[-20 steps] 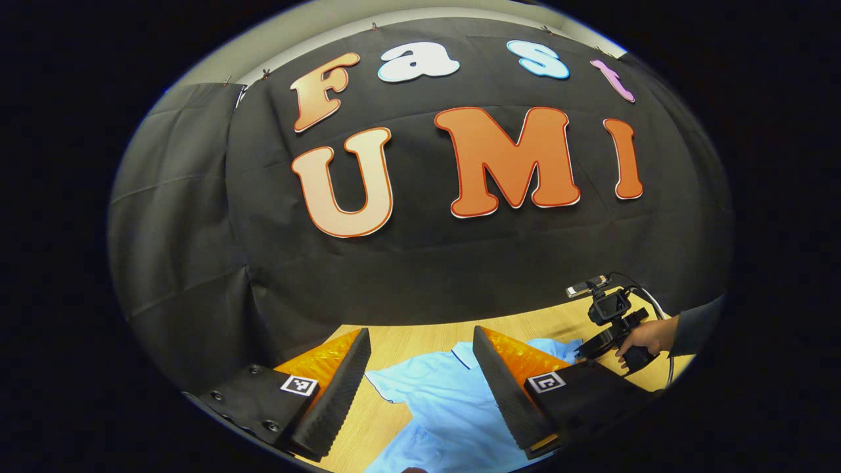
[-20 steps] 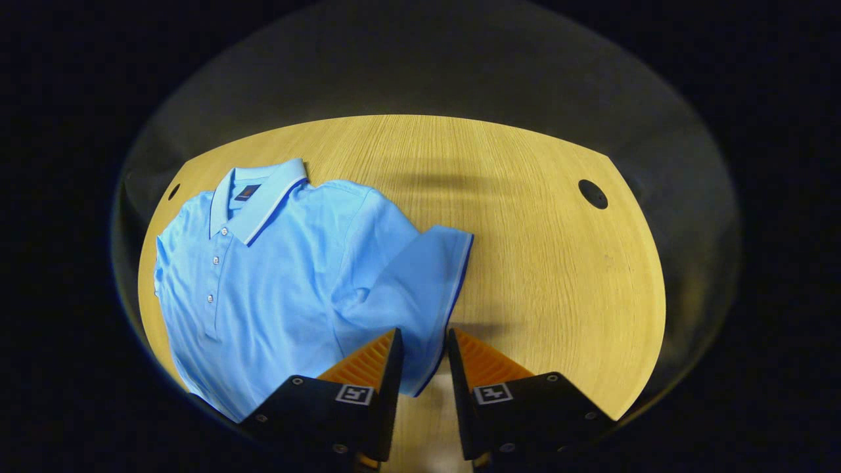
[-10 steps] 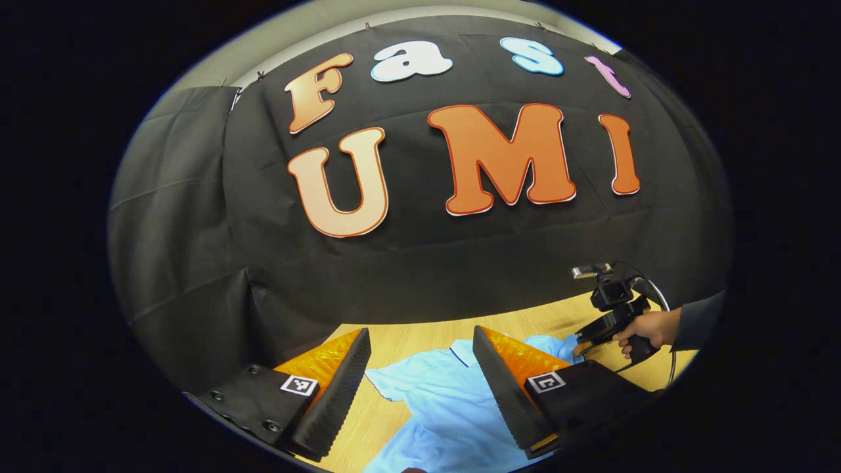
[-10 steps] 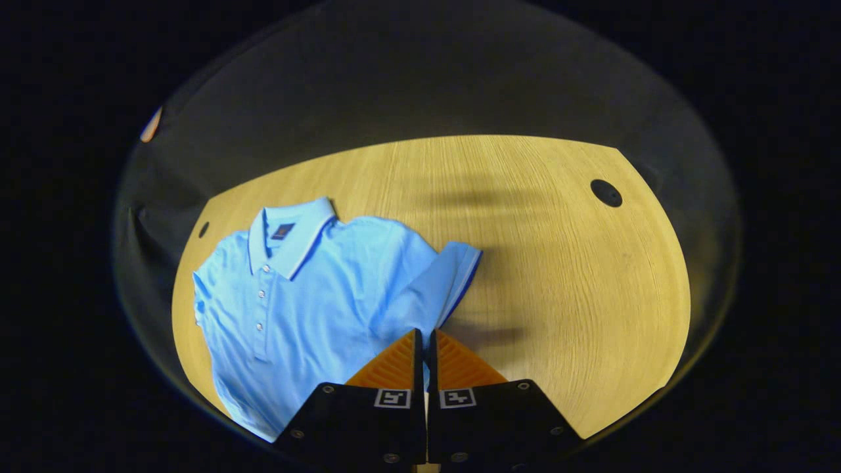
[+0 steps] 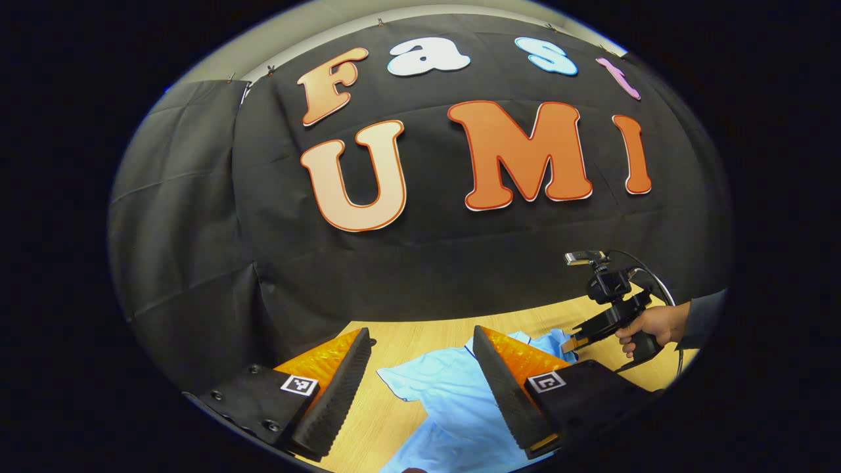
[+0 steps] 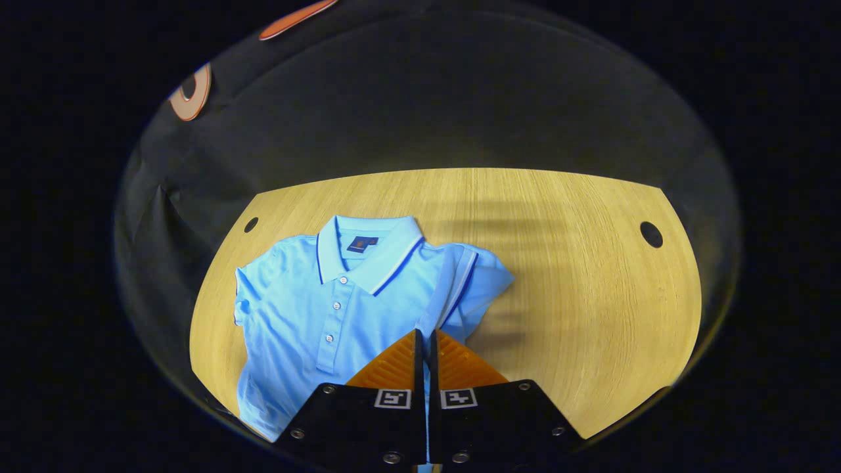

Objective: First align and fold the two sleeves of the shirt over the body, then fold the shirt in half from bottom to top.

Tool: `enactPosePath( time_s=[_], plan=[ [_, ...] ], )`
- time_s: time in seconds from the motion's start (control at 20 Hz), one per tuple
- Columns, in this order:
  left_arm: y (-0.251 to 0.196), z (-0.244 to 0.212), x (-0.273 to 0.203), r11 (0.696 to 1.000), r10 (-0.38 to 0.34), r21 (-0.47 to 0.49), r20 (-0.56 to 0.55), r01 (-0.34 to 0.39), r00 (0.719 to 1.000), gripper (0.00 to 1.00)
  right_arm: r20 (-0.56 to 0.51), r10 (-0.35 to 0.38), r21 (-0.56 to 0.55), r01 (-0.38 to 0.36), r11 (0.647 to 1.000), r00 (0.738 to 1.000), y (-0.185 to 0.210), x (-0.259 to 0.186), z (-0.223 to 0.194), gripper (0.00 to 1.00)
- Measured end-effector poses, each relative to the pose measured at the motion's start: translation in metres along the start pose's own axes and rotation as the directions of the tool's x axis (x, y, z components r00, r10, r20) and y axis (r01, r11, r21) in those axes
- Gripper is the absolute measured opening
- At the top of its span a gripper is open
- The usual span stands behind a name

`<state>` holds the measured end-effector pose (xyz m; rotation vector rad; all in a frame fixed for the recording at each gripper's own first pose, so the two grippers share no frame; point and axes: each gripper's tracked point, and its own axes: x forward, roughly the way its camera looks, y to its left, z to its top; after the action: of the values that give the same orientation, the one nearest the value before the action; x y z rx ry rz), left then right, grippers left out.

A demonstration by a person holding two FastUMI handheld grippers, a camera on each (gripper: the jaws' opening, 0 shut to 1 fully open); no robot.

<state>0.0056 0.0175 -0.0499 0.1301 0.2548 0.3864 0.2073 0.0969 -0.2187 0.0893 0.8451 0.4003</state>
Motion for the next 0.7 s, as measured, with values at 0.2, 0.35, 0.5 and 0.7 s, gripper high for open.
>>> enactPosePath(
  time_s=[0.2, 0.35, 0.5, 0.7],
  plan=[
    [0.028, -0.017, 0.03, 0.999, -0.041, -0.029, -0.011, 0.041, 0.999, 1.0, 0.02, 0.063, -0.009, -0.063, 0.998, 0.998, 0.051, -0.001, 0.006, 0.1],
    [0.042, -0.042, 0.068, 0.988, -0.129, -0.085, -0.043, 0.125, 0.991, 1.0, 0.03, 0.025, -0.01, -0.025, 1.0, 0.999, 0.065, -0.007, 0.002, 0.2],
    [0.052, -0.076, 0.109, 0.969, -0.217, -0.143, -0.12, 0.199, 0.969, 1.0, 0.066, -0.049, -0.012, 0.05, 0.999, 0.997, 0.062, -0.028, 0.006, 0.3],
    [0.059, -0.121, 0.148, 0.954, -0.283, -0.176, -0.272, 0.242, 0.92, 0.98, 0.147, -0.138, 0.015, 0.138, 0.99, 0.979, 0.054, -0.063, 0.009, 0.55]
  ],
)
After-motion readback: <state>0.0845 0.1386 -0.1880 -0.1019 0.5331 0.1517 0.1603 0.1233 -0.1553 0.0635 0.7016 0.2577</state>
